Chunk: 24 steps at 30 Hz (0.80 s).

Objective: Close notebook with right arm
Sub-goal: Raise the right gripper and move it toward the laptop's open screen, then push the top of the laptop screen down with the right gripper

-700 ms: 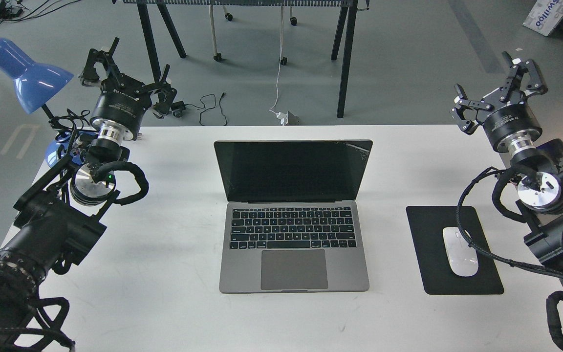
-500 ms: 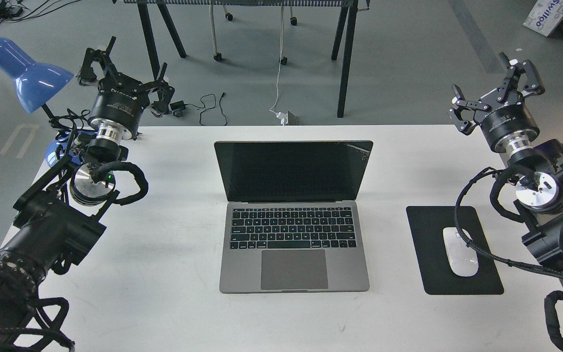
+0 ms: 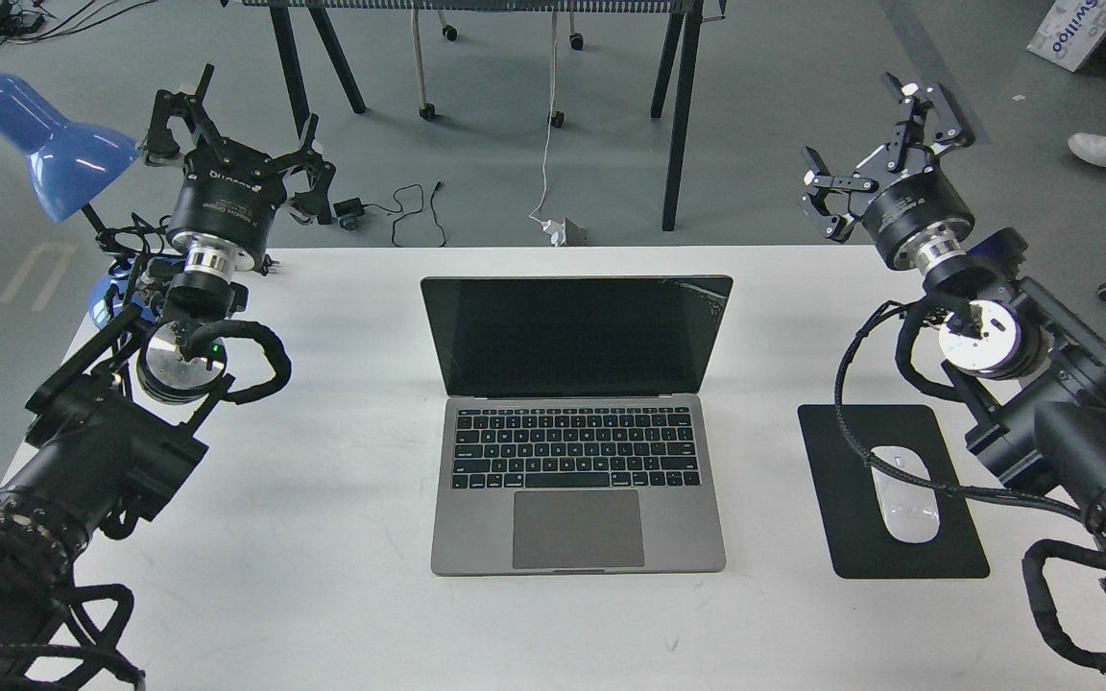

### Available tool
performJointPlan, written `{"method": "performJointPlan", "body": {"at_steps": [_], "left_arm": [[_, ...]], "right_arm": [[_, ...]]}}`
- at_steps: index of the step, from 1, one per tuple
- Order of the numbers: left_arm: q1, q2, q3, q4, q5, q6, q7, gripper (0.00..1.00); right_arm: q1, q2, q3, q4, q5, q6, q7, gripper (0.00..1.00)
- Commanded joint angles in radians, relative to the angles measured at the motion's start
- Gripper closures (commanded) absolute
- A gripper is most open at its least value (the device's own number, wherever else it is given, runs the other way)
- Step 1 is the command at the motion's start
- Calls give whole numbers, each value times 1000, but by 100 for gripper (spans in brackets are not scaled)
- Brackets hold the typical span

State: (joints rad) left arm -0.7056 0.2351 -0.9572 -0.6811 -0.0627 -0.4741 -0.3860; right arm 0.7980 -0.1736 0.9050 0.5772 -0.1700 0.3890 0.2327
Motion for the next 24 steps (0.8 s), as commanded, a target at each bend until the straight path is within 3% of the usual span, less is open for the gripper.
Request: {"method": "performJointPlan", "body": {"at_steps": [1,9,24], "left_arm": [[2,0,0,0,0,0,1,0],[2,1,0,0,1,0,3,0],[2,0,0,0,3,-3,3,0]], "right_arm": [[7,43,-32,0,-2,-5,0,0],[-6,69,-66,56,3,-4,-3,0],[-181,-85,-136,351,3,-15,-26,0]]}}
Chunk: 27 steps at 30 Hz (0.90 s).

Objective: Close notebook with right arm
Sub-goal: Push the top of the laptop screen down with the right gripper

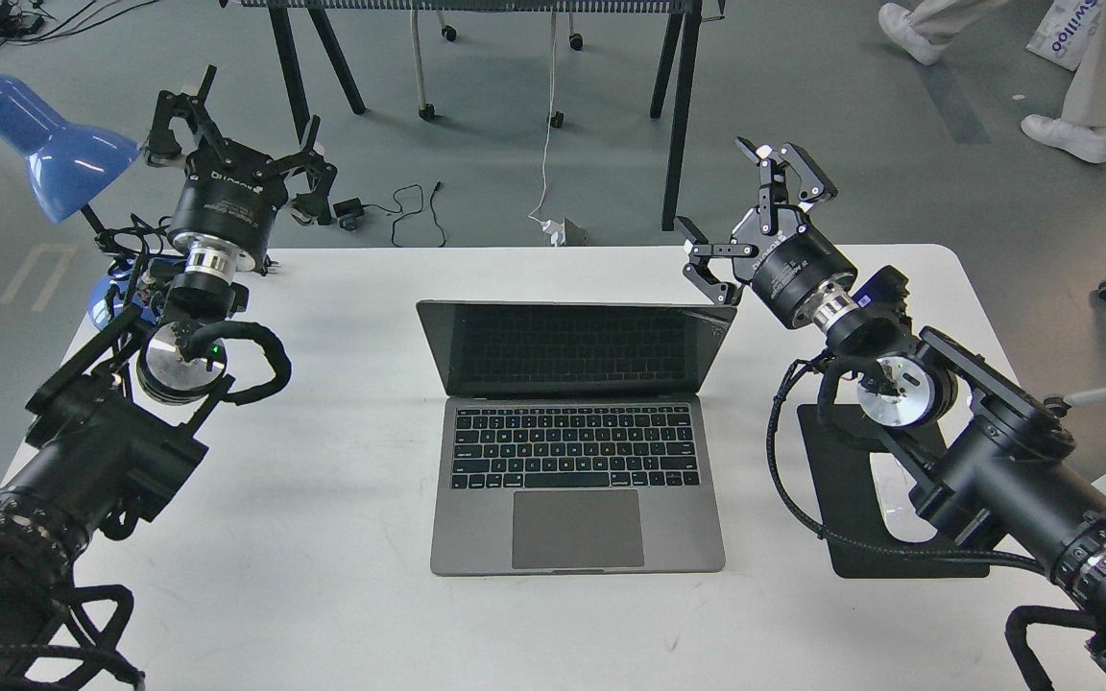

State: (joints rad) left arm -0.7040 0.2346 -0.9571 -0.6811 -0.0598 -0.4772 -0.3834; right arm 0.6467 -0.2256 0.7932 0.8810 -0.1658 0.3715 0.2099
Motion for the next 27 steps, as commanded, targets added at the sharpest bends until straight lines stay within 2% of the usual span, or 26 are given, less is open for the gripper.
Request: {"method": "performJointPlan", "body": {"at_steps": [1,8,17,27], "left_arm": [[0,0,0,0,0,-1,0,0],[0,-1,0,0,0,-1,0,0],[0,-1,0,0,0,-4,0,0],[0,-1,0,0,0,-4,-2,0]], "right_arm": [[-33,-47,-35,59,-1,3,-3,0],[-94,-109,-101,156,-5,12,-1,0],[-148,-147,-149,191,-23,17,-1,0],[-160,-150,-308,190,-63,11,2,0]]}}
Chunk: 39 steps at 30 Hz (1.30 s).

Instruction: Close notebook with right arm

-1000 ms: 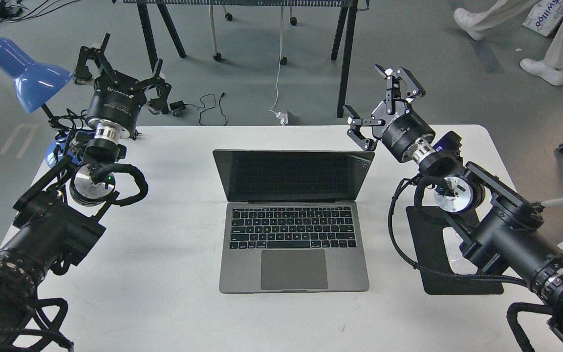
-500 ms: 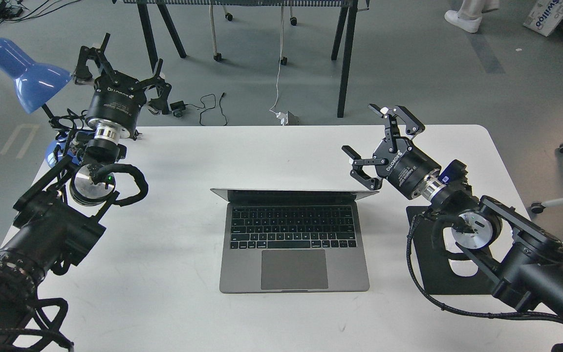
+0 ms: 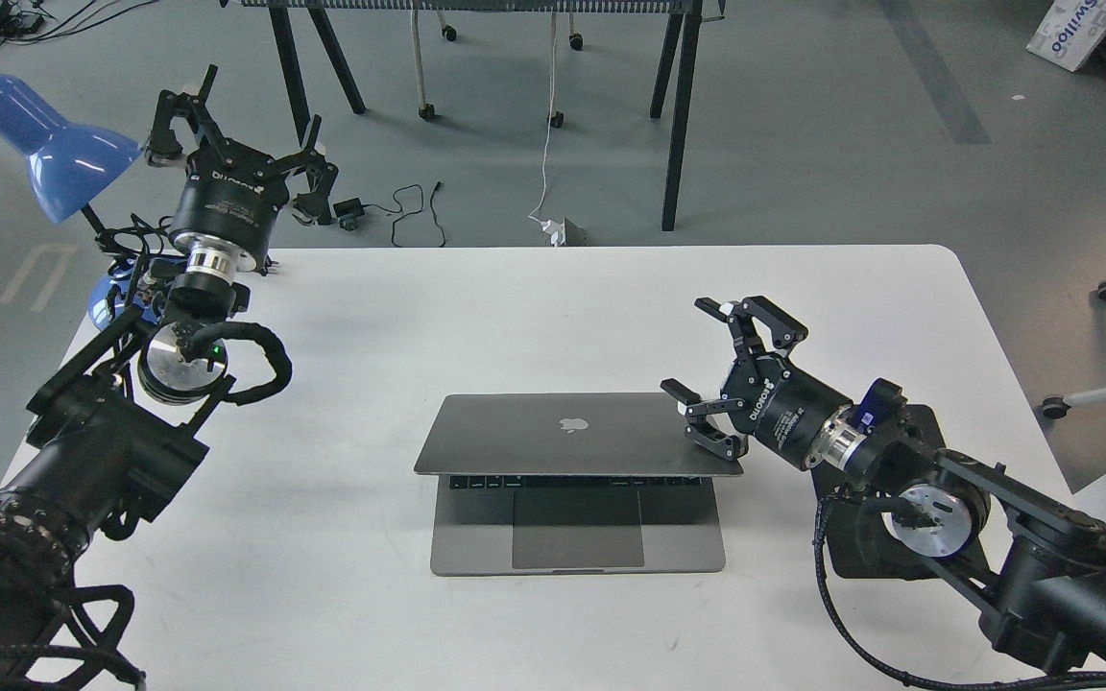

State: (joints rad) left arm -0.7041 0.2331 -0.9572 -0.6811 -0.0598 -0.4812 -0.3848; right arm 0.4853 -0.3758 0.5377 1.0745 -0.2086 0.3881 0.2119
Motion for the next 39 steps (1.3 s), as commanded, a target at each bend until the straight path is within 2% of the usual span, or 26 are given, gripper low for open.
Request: {"method": "performJointPlan", "body": {"at_steps": [1,9,19,32,35,39], "left_arm": [[0,0,0,0,0,0,0,0],[1,0,0,-2,0,0,0,0],[1,0,0,-2,0,1,0,0],[1,0,0,-2,0,1,-3,0],[1,0,0,-2,0,1,-2,0],[1,0,0,-2,0,1,-3,0]], "right_arm": [[-1,-2,-67,-4,-29,-9,1,0],[-48,-12,-87,-14,-60,-18,0,0],[-77,-14,-97,-18,-98,-98,-3,0],[-79,-8,-97,-22,-98,-104,-2,0],[-76,-12,-70,-10,-92,-98,6,0],[-76,-21,59,27,-90,-84,7,0]]}}
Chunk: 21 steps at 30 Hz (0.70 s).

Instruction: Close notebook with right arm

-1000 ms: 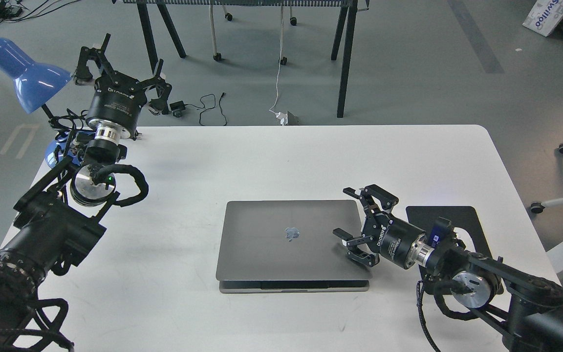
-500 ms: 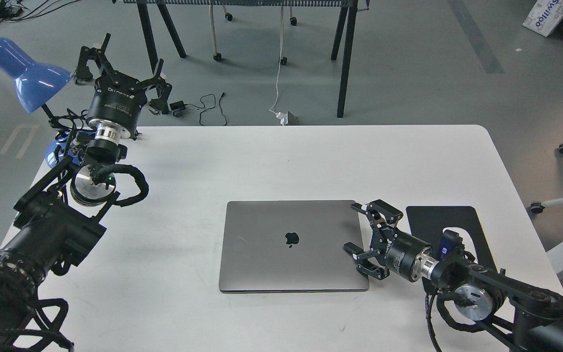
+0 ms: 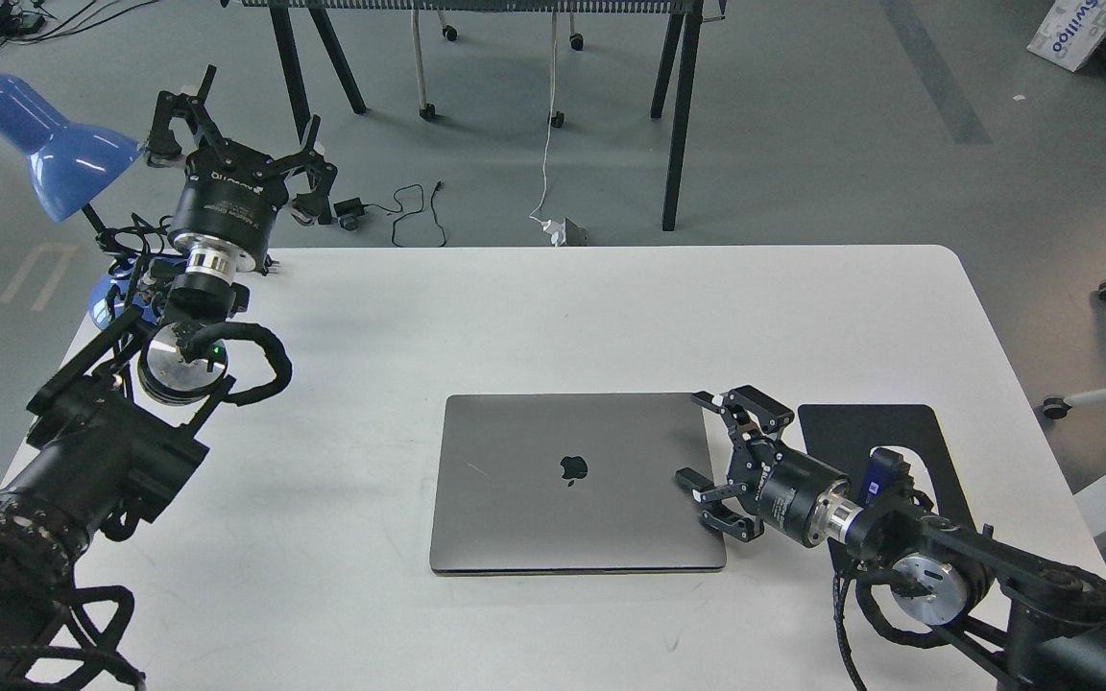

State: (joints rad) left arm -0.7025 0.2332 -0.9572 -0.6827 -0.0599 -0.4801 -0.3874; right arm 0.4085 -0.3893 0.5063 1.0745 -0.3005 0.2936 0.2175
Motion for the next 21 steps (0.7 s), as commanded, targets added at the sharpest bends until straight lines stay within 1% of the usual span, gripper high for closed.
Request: {"method": "performJointPlan", "body": {"at_steps": [1,4,7,10,11,16,19,21], "left_arm": [[0,0,0,0,0,0,-1,0],[0,0,0,0,0,0,1,0],[0,0,0,0,0,0,1,0],[0,0,0,0,0,0,1,0],[0,0,0,0,0,0,1,0],[0,0,0,0,0,0,2,0],[0,0,0,0,0,0,2,0],[0,0,0,0,0,0,2,0]], "right_arm": [[1,-14,124,35,1,18,0,0],[4,-20,257,65,1,44,2,0],[15,-10,404,64,1,44,-4,0],[44,-10,509,50,9,41,-13,0],[64,-11,532,35,12,39,-18,0],[162,-10,592,-137,87,50,-49,0],[211,-6,592,-209,170,58,-47,0],[239,4,589,-258,179,62,-46,0]]}}
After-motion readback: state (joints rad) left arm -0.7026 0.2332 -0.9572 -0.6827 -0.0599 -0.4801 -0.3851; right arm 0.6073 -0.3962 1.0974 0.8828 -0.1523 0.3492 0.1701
